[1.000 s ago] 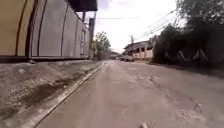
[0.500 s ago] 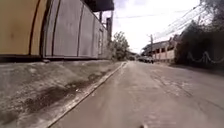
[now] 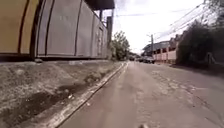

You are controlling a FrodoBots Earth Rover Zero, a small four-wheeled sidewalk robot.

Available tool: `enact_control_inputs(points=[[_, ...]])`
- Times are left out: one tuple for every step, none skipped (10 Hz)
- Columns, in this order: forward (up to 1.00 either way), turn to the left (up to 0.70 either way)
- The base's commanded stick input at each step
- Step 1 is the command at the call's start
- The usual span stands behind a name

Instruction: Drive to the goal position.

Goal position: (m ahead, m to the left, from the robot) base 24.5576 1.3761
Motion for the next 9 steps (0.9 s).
enact_control_inputs(points=[[0.70,0.00],[0.70,0.00],[0.70,0.00],[0.70,-0.14],[0.70,-0.25],[0.70,-0.34],[0.70,-0.34],[0.70,-0.34],[0.70,-0.34]])
